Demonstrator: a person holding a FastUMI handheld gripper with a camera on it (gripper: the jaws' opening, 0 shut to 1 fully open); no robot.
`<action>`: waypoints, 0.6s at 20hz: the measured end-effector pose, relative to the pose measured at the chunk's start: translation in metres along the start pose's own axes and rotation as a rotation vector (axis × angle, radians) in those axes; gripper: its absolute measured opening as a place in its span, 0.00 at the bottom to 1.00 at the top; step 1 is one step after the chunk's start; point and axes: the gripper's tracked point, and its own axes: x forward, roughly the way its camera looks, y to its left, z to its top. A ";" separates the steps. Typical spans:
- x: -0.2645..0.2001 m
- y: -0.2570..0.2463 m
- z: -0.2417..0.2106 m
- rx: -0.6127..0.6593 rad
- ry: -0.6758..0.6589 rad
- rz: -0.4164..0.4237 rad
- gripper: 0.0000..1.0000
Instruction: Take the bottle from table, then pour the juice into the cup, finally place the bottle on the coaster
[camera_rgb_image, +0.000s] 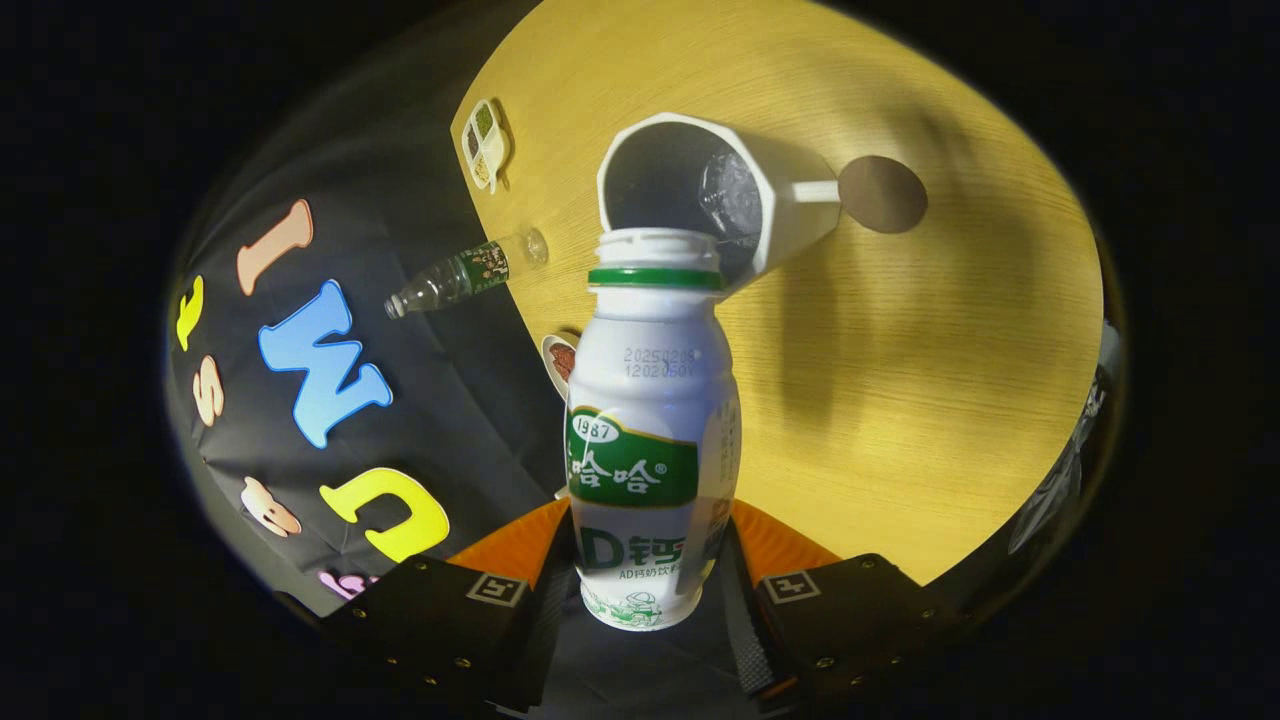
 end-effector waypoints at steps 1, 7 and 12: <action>0.000 -0.002 0.001 -0.027 -0.010 -0.007 0.71; 0.008 -0.020 0.007 -0.196 -0.081 -0.019 0.70; 0.012 -0.035 0.006 -0.423 -0.141 -0.062 0.70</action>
